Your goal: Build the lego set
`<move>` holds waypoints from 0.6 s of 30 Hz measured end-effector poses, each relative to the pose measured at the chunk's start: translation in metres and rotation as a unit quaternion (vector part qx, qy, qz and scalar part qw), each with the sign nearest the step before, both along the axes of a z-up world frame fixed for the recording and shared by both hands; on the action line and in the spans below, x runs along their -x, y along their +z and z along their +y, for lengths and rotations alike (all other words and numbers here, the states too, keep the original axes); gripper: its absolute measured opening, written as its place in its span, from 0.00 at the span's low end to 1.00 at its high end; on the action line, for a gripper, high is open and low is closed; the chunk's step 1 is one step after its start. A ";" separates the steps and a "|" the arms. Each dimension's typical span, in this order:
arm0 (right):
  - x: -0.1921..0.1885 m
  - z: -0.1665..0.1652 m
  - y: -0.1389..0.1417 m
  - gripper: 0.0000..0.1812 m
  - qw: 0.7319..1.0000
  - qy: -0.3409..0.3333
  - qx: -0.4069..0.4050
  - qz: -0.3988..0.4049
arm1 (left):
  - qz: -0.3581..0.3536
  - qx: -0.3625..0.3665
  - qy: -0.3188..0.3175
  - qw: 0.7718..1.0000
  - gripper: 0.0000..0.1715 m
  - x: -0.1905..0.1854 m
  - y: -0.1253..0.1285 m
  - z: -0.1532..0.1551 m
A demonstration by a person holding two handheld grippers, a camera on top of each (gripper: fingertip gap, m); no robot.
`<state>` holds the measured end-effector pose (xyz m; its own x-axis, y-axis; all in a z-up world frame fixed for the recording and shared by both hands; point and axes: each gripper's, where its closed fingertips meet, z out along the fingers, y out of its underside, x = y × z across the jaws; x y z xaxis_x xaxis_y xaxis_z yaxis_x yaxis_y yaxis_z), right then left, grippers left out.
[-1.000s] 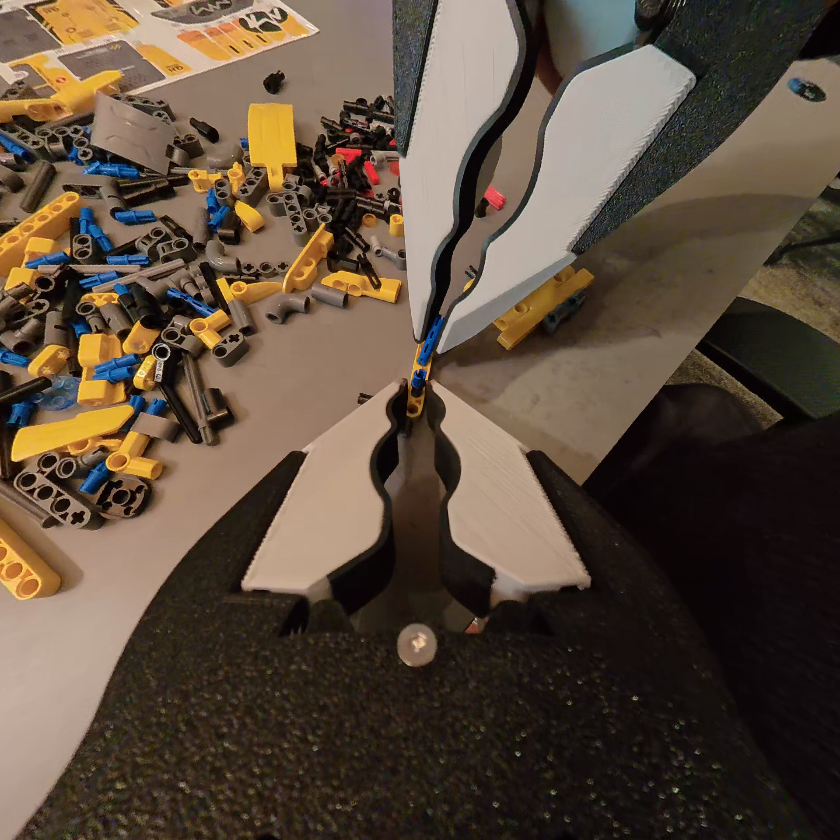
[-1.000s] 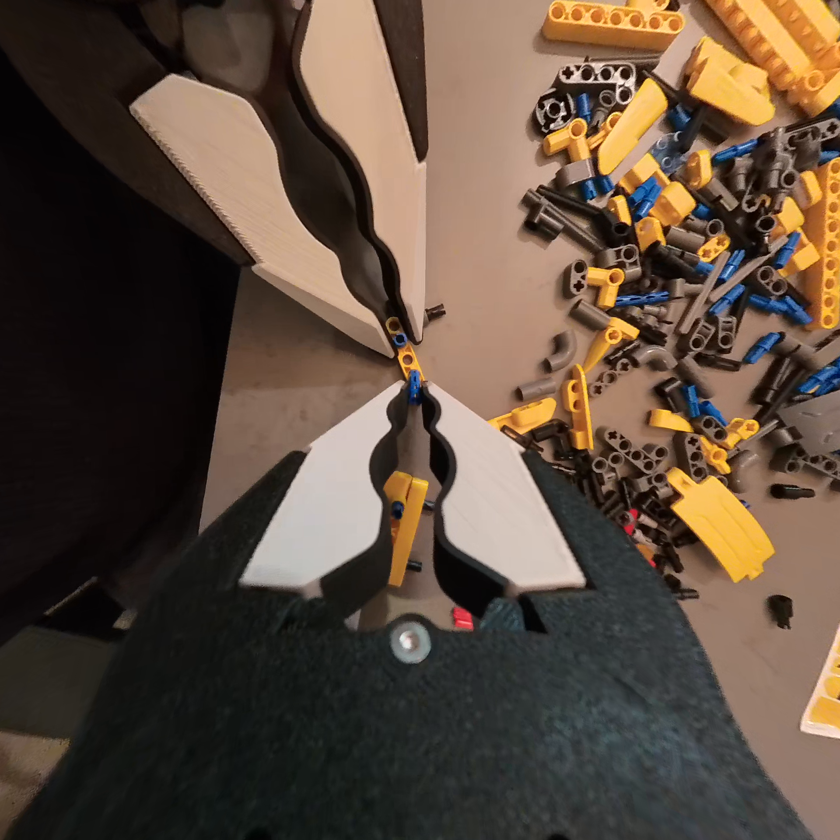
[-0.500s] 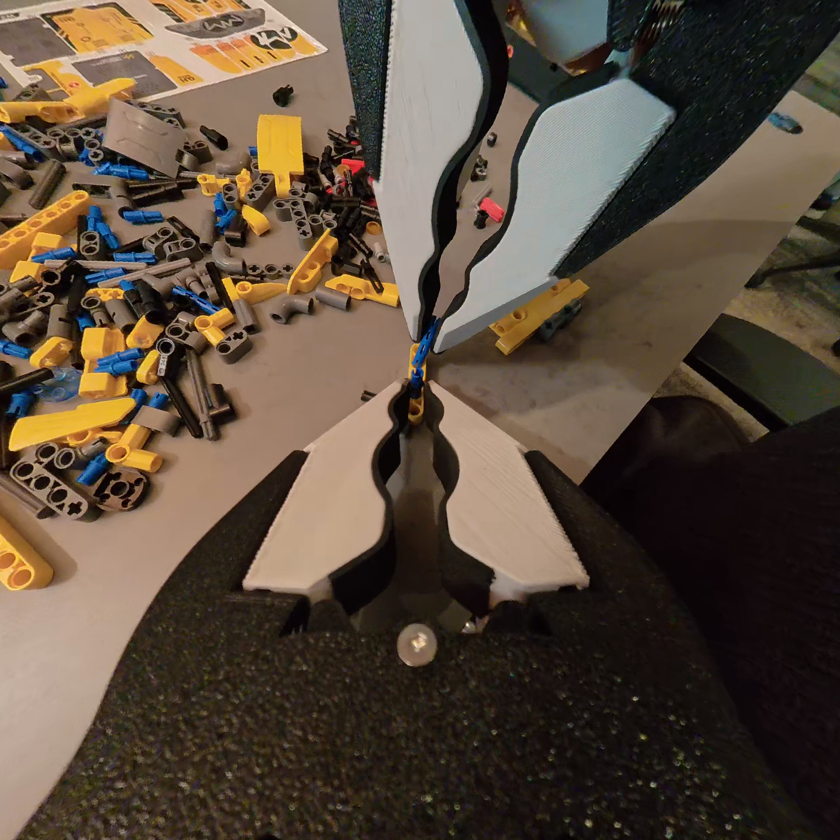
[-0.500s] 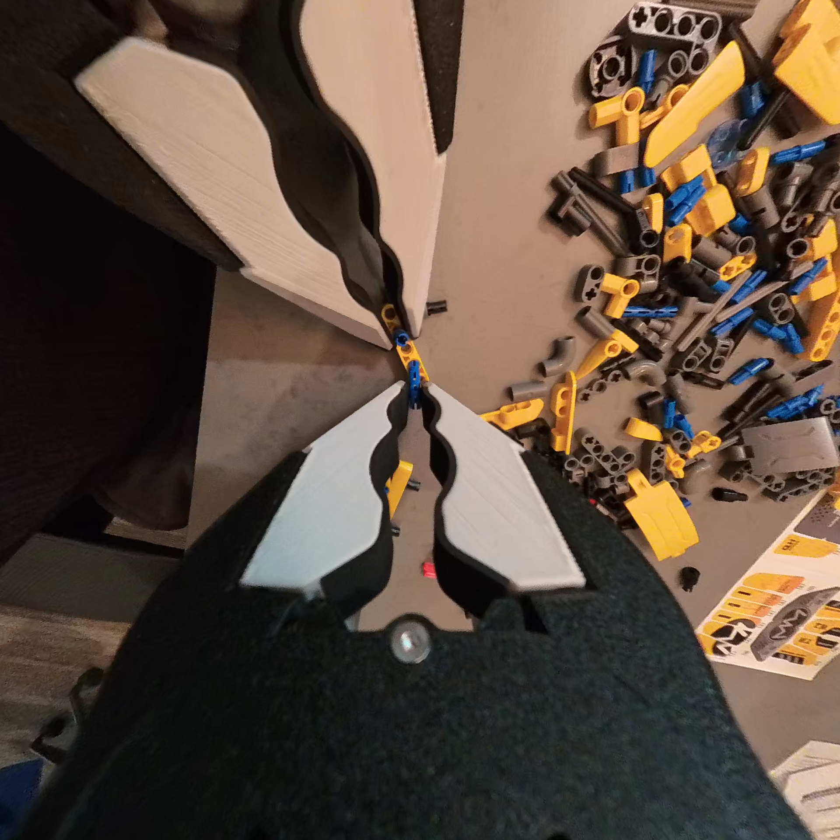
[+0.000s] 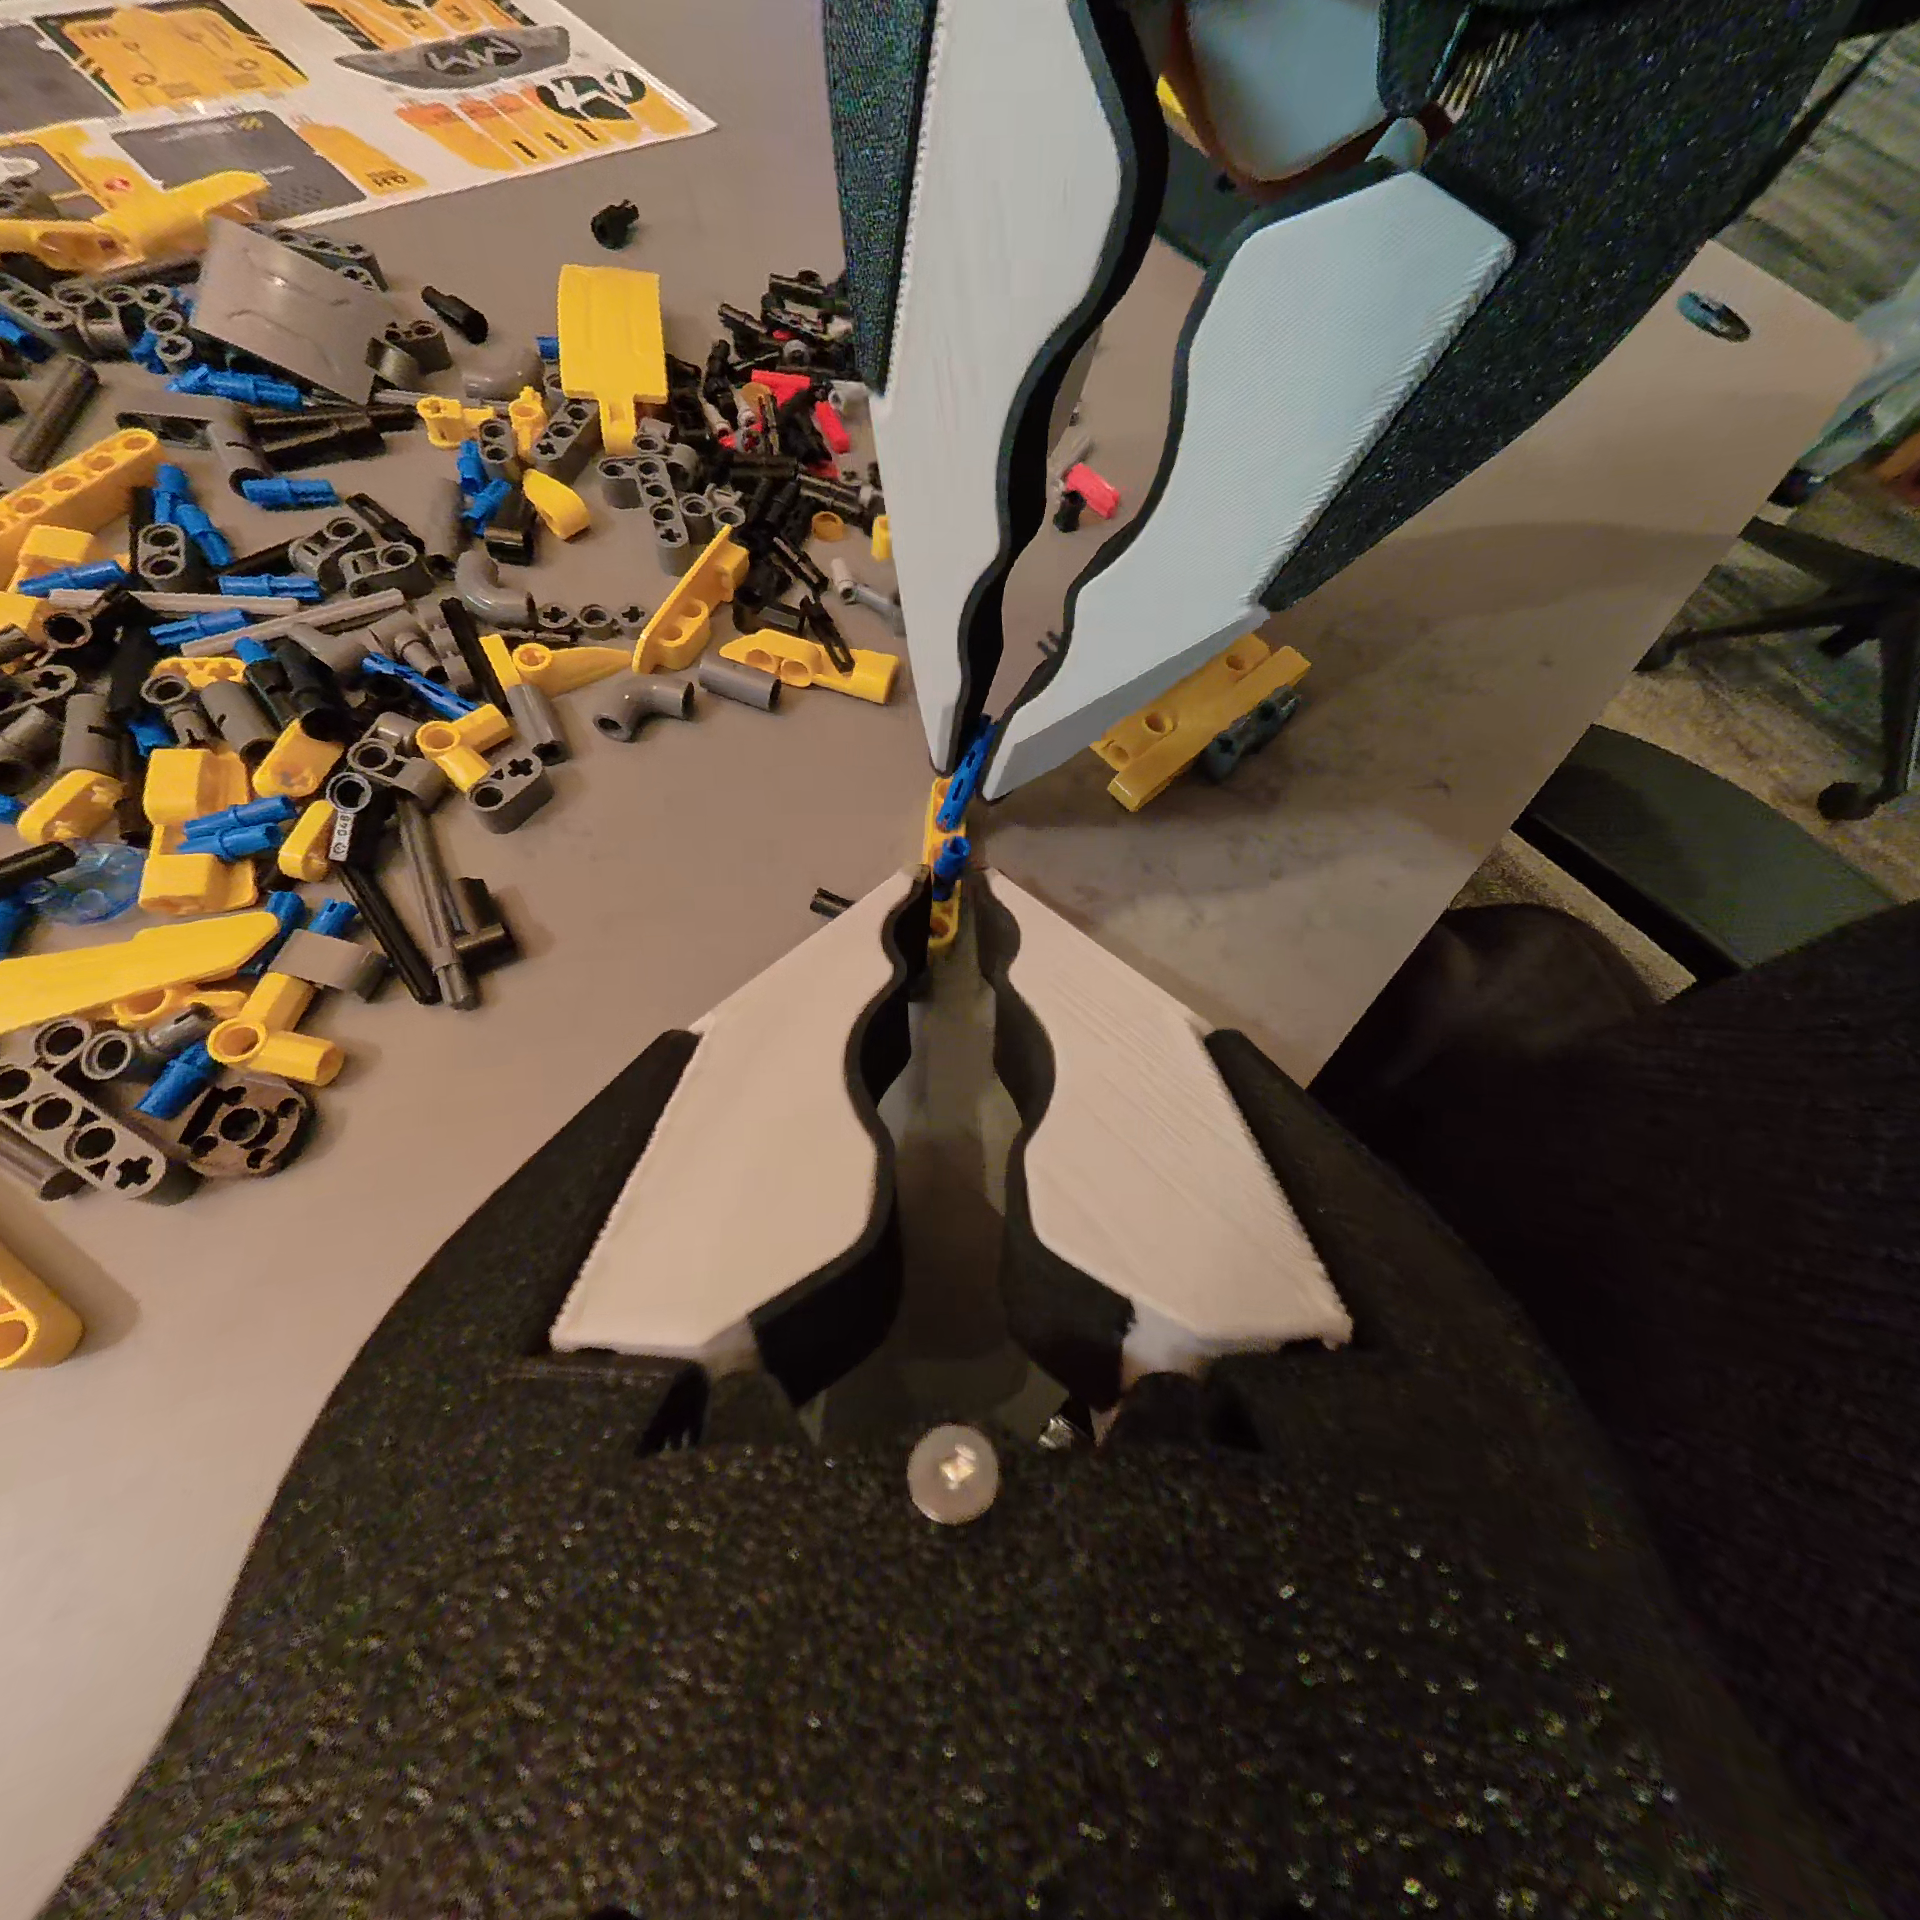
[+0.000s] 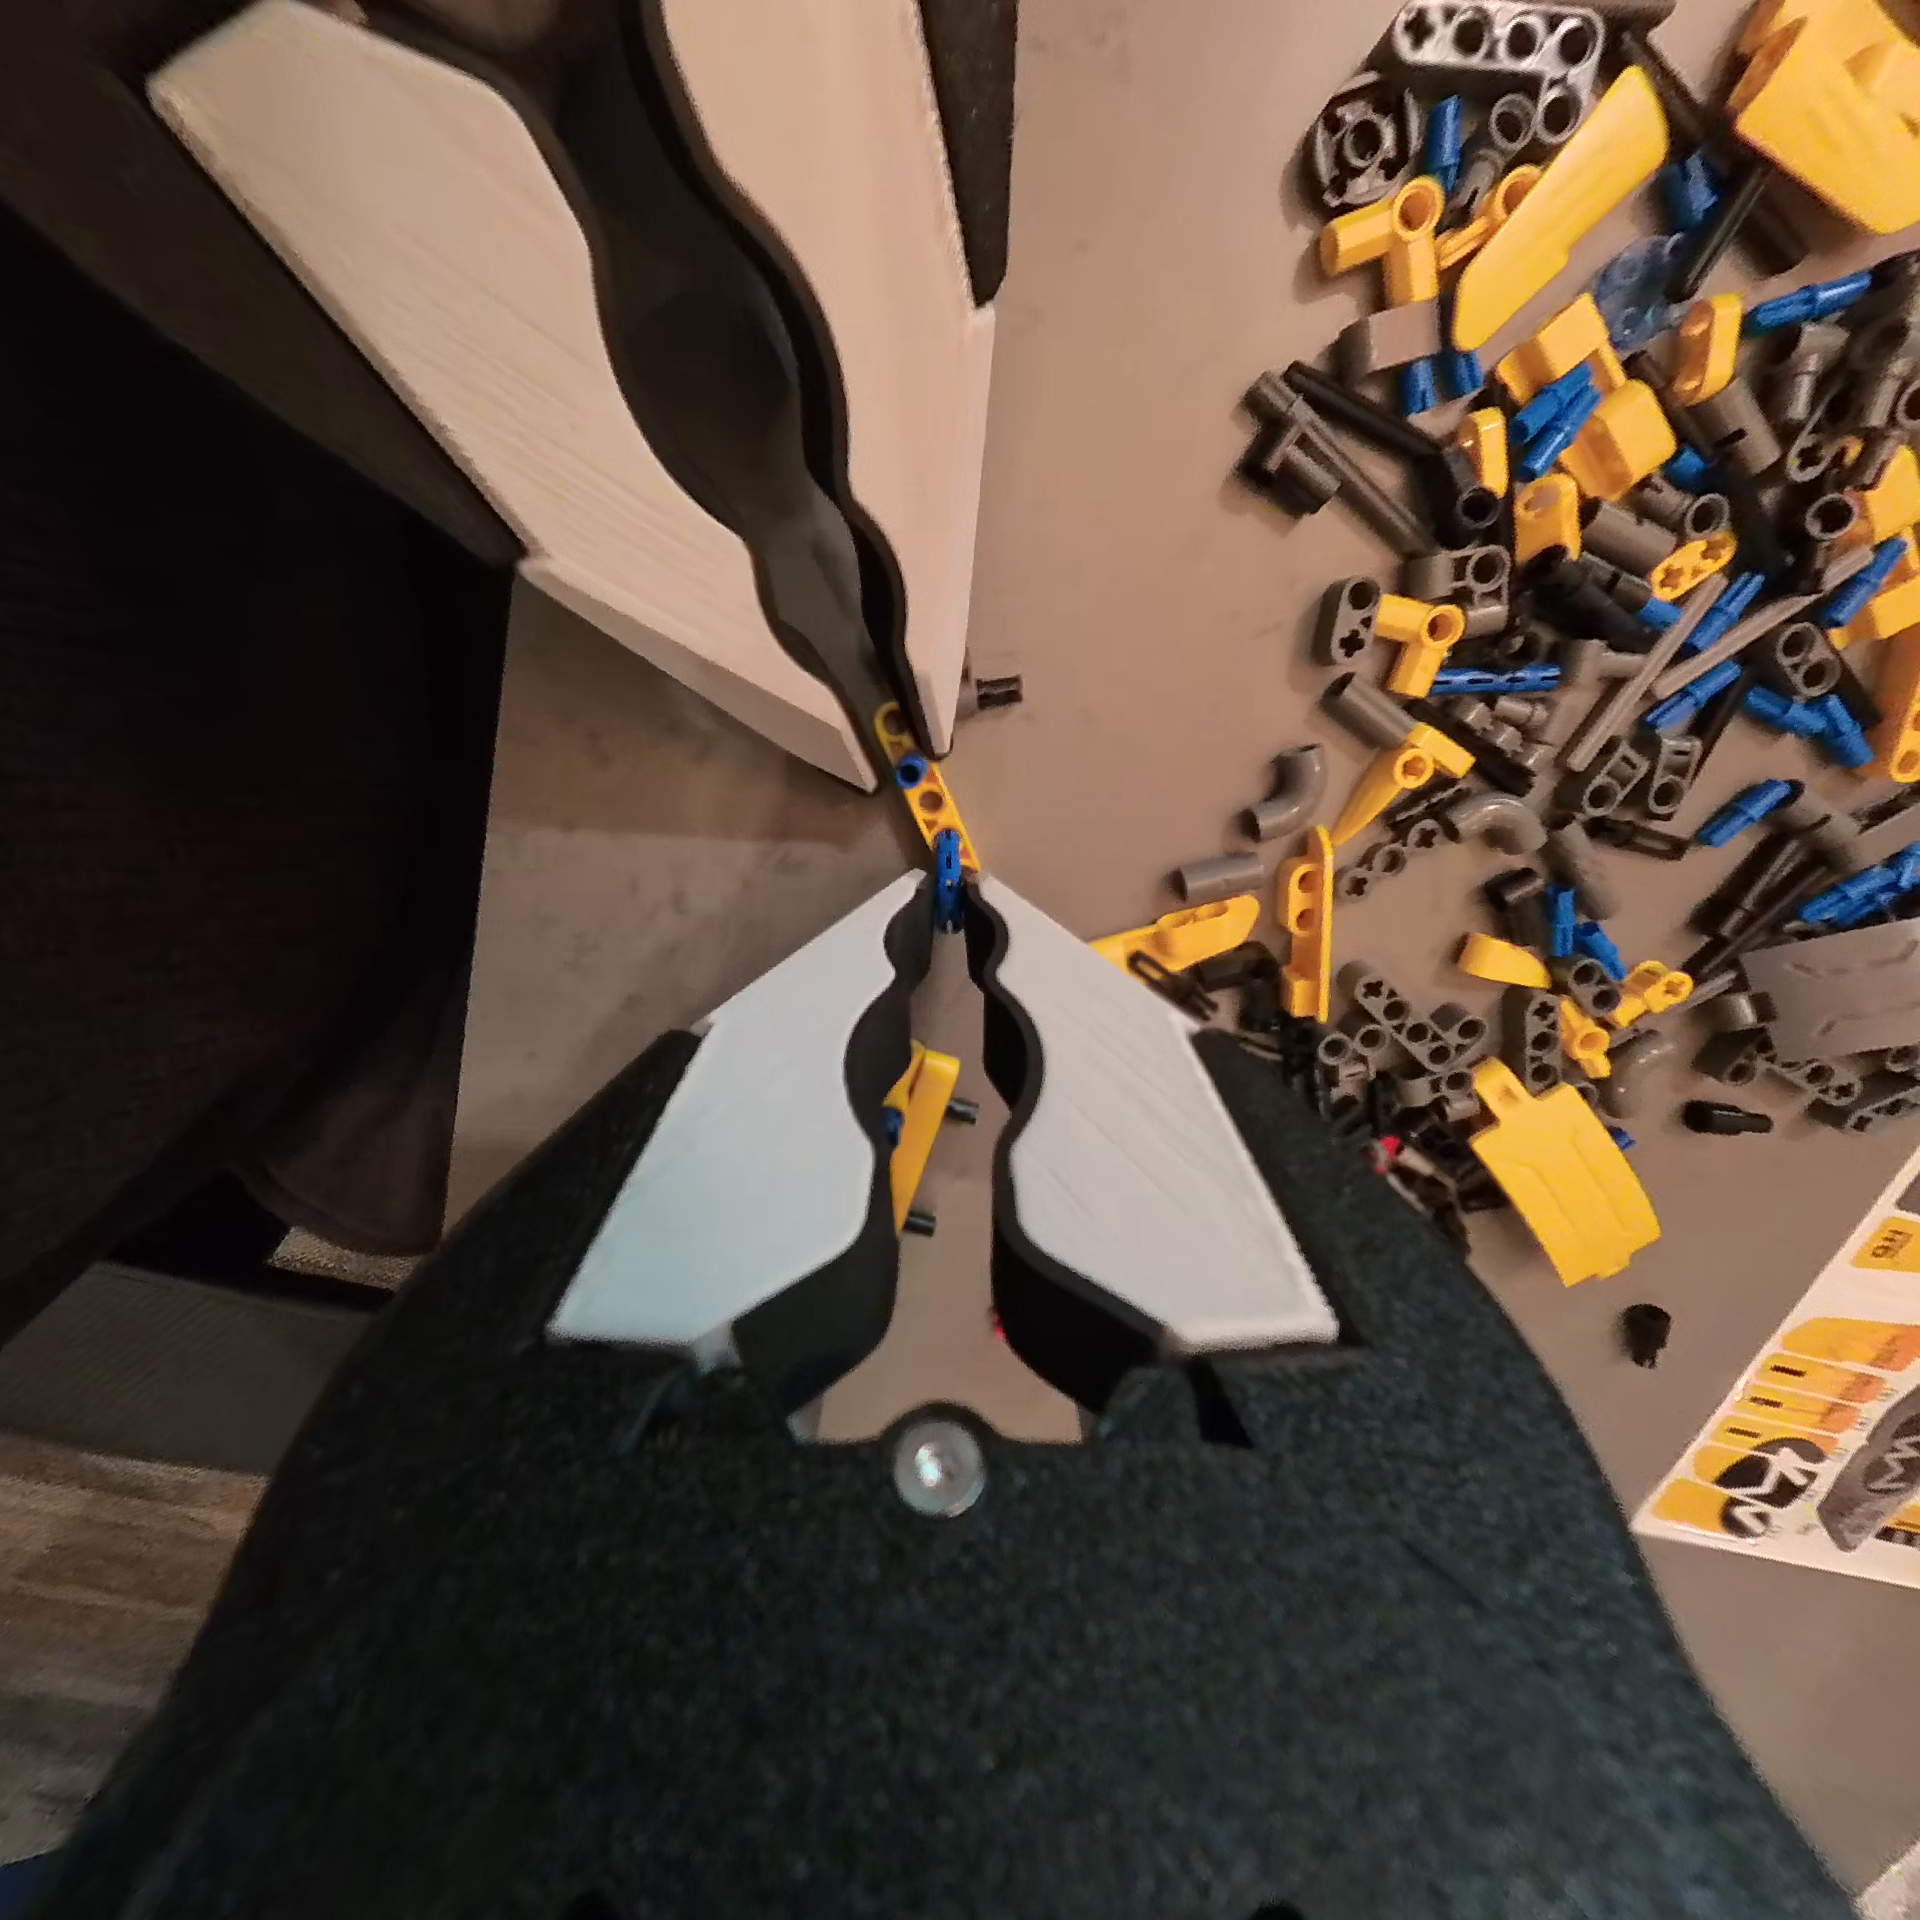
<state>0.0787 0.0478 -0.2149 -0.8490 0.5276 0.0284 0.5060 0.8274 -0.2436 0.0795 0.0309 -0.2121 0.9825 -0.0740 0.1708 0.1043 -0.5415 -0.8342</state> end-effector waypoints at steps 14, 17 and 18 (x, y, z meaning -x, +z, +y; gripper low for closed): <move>-0.006 -0.019 0.048 0.03 0.981 0.057 0.121 0.142 | -0.155 -0.116 -0.058 0.979 0.10 -0.017 0.045 -0.005; -0.008 -0.031 0.067 0.03 0.961 0.092 0.165 0.200 | -0.274 -0.167 -0.076 0.944 0.10 -0.014 0.068 -0.011; -0.008 -0.034 0.073 0.03 0.955 0.098 0.174 0.217 | -0.301 -0.177 -0.080 0.934 0.10 -0.013 0.073 -0.013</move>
